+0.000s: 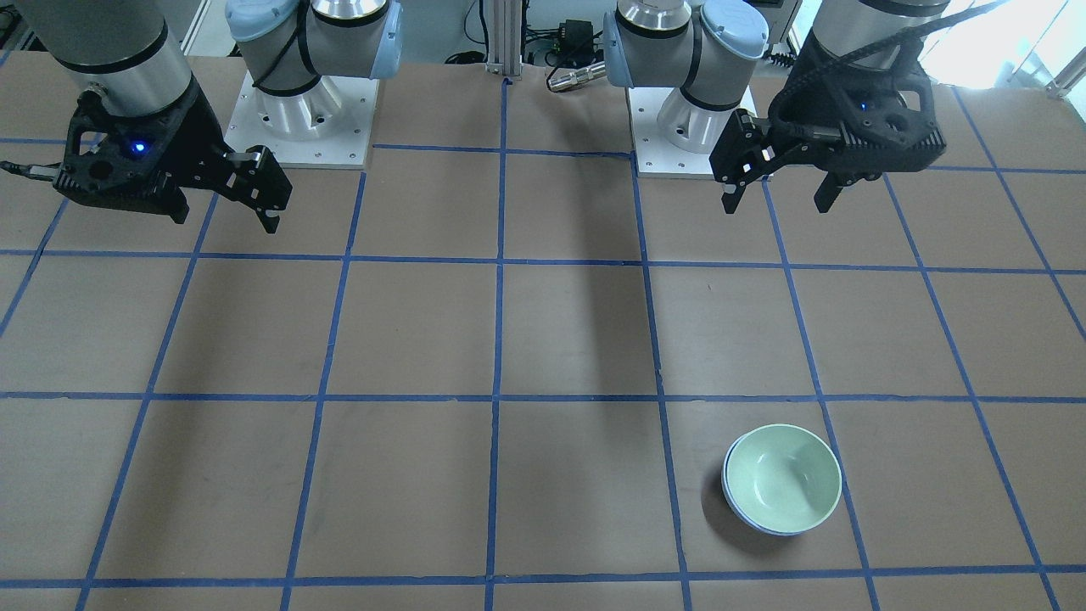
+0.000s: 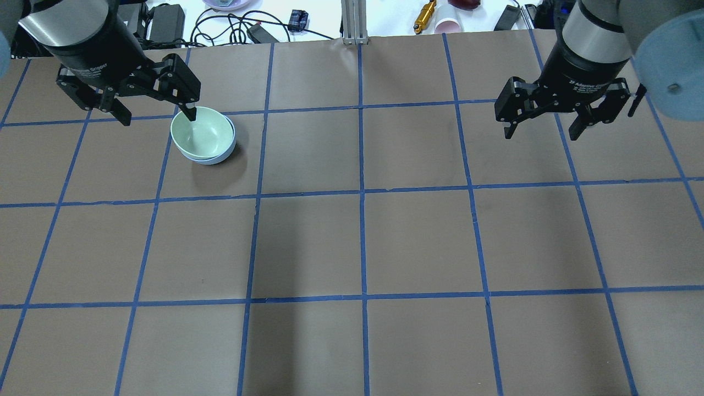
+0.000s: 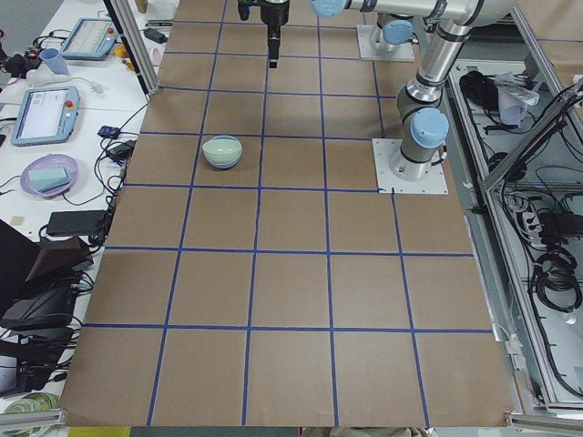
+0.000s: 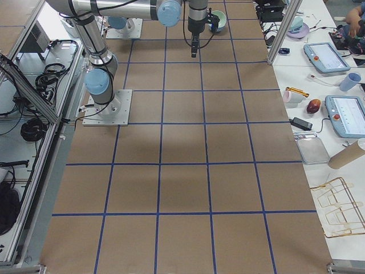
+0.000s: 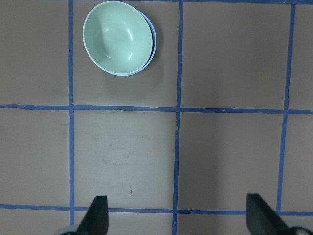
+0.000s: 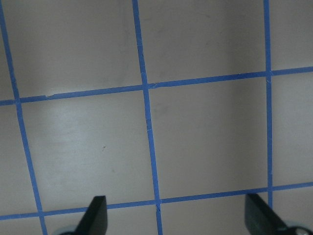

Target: Stack green bowl on blue bowl

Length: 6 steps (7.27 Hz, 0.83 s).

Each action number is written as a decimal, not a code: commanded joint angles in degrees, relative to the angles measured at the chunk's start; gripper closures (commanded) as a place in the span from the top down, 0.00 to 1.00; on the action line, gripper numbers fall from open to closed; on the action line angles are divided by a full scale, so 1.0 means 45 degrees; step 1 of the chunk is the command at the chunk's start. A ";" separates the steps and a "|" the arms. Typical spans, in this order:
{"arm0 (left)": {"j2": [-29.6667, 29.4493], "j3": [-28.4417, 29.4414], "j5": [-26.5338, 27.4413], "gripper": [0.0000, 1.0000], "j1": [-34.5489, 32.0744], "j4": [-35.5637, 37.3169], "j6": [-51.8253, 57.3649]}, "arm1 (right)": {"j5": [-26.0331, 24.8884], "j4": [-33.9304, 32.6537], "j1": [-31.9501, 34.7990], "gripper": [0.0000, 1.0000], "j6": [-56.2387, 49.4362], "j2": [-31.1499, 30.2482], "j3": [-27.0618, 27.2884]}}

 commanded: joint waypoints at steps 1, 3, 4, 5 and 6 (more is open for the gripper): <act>-0.0007 0.0044 -0.0097 1.00 0.0013 -0.0203 -0.0002 | 0.0000 0.0000 0.0000 1.00 0.0000 0.0000 0.0000; -0.0007 0.0025 -0.0097 1.00 -0.0026 -0.0222 -0.0021 | 0.0000 0.0000 0.0000 1.00 0.0000 0.0000 0.0000; 0.0012 0.0025 -0.0097 1.00 -0.0026 -0.0222 -0.0022 | 0.0000 0.0000 0.0000 1.00 0.0000 0.0000 0.0000; 0.0012 0.0025 -0.0097 1.00 -0.0026 -0.0222 -0.0041 | 0.0000 0.0000 0.0000 1.00 0.0000 0.0000 0.0000; 0.0012 0.0025 -0.0078 1.00 -0.0026 -0.0222 -0.0060 | 0.0000 0.0000 0.0000 1.00 0.0000 0.0000 0.0000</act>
